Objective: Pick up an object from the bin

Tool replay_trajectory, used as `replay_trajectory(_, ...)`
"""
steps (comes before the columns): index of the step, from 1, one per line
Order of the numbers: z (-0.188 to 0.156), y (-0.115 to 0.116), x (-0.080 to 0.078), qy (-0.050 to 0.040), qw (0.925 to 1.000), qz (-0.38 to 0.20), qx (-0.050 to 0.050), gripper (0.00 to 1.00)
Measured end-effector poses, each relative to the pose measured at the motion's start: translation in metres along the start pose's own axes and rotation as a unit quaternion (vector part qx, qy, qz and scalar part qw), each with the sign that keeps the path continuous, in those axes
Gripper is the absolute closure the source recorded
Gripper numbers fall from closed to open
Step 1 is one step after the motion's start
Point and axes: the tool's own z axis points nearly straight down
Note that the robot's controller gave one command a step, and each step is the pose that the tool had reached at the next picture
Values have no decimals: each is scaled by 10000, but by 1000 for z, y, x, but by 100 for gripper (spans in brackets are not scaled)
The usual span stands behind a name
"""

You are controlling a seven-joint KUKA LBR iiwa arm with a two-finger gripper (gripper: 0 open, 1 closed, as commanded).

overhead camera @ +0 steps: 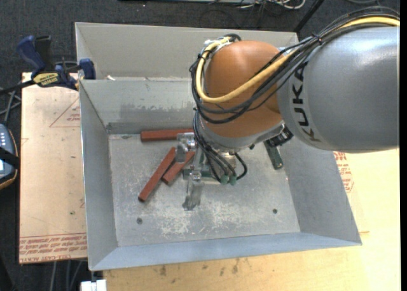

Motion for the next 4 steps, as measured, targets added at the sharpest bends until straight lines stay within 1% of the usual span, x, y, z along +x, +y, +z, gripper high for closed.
replay_trajectory(1, 53, -8, -24, -35, 9995, -326, -7, 0)
replay_trajectory(2, 129, -12, -76, -41, 9842, -1770, -2, 0)
replay_trajectory(3, 160, -12, -97, -14, 9665, -2568, -2, 0)
replay_trajectory(4, 159, -22, -96, -15, 9878, -1556, -9, 0)
